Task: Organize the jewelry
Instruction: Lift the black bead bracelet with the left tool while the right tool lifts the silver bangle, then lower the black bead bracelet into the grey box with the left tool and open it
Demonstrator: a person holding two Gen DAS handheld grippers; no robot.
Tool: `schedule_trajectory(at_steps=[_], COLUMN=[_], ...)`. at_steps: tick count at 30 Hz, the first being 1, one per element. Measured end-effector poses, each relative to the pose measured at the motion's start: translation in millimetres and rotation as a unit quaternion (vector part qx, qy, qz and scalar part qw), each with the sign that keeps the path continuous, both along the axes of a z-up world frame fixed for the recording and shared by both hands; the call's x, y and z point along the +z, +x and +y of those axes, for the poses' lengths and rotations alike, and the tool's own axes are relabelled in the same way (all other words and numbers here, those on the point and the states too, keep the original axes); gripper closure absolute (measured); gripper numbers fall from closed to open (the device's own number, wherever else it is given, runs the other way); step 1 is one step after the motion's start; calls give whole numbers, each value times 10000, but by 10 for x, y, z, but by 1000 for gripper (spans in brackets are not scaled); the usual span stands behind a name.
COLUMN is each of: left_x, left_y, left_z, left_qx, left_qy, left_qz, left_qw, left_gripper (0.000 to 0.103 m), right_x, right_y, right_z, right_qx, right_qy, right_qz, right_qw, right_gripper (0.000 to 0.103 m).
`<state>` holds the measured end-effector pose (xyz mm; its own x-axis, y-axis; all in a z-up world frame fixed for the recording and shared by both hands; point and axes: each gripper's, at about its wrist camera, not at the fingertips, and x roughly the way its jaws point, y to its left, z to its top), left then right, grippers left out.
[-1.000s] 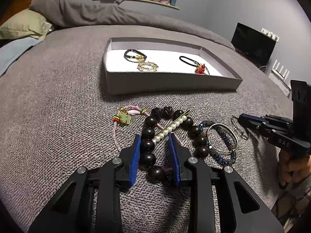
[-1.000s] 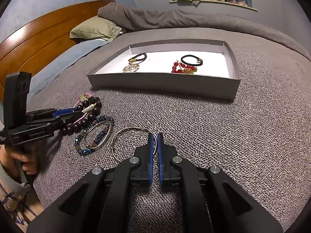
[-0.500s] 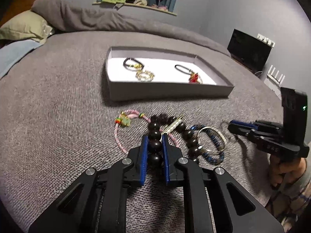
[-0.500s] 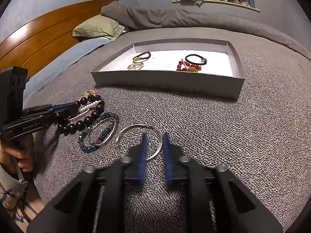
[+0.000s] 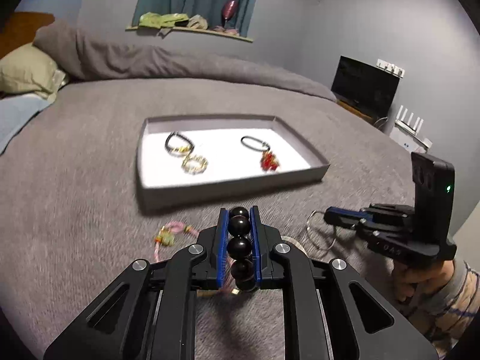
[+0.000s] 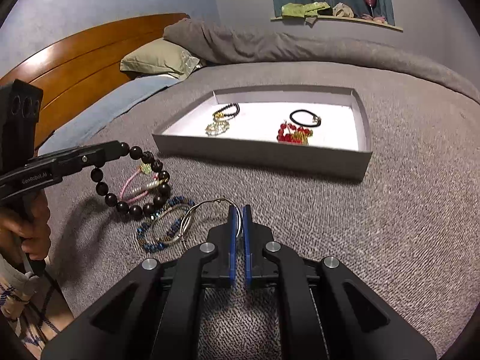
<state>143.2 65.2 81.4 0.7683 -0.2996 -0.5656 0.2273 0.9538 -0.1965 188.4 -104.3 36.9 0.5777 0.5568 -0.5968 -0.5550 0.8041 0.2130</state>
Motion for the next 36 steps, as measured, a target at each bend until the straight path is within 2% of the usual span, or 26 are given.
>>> schedule_trajectory(at_steps=[9,19,29,36], left_x=[270,528,640,576], left_y=[168,383,734,1027], left_z=[-154,-211,-324,-450], left_qx=[-184,-270,-286,-276], left_qy=[135,78,185,128], left_qz=[-246,-447,-511,-452], left_qw=[9994,9986,9981,9985], left_gripper=[88,88,88,88], right_x=[166,364,582,484], right_y=[110,320,754,1129], right_z=[-48,-90,-146,-191], right_qx=[-75,-149,-365,-683], right_qy=[56,105,-88,-310], right_qz=[-141,-288,-454,-297], right_qw=[9999,9994,9983,9967], right_gripper=[99,99,99,99])
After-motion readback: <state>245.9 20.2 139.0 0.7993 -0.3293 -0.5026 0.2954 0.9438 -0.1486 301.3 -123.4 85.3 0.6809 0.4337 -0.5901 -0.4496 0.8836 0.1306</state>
